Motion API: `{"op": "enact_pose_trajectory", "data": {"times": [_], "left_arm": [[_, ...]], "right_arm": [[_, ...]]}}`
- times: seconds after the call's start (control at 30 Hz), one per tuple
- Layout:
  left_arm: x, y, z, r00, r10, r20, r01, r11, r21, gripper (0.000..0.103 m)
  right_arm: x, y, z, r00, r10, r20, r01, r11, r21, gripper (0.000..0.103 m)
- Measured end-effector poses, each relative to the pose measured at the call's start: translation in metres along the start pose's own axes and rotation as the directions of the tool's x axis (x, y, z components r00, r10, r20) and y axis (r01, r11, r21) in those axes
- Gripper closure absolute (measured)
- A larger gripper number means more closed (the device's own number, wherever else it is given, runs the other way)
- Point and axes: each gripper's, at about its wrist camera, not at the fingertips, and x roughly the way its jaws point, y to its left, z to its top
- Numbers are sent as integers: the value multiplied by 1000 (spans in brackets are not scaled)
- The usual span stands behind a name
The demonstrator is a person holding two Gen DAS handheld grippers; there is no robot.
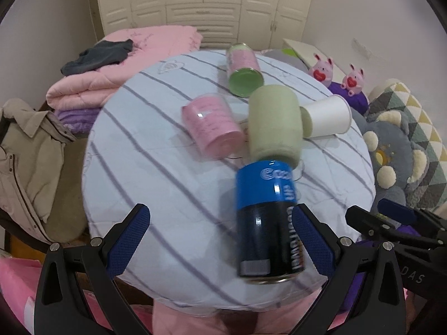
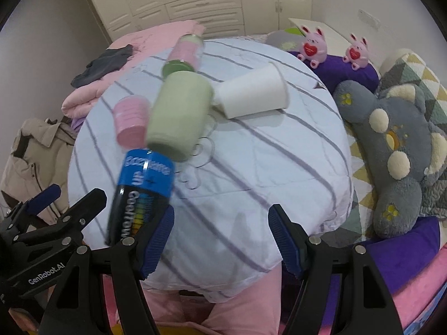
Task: Flip cup upright
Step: 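Rotate the blue can upright with the right tool, open end up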
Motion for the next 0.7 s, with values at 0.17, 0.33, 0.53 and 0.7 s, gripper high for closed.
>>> {"op": "enact_pose_trajectory", "data": {"times": [0.17, 0.33, 0.53, 0.7], "left_arm": [[13, -19, 7, 999, -7, -51, 6, 1000, -10, 1], [30, -28, 12, 994, 18, -108, -21, 999, -26, 1], [52, -34, 18, 982, 50, -183, -60, 997, -46, 1], [65, -41, 21, 969, 68, -236, -80, 996, -44, 1]], "right_arm": [[9, -25, 7, 1000, 0, -18, 1, 1000, 28, 32], [21, -47, 14, 999, -2, -47, 5, 999, 51, 32], [35, -64, 22, 997, 0, -77, 5, 998, 59, 32], [47, -69, 26, 994, 15, -107, -10, 999, 48, 32]]}}
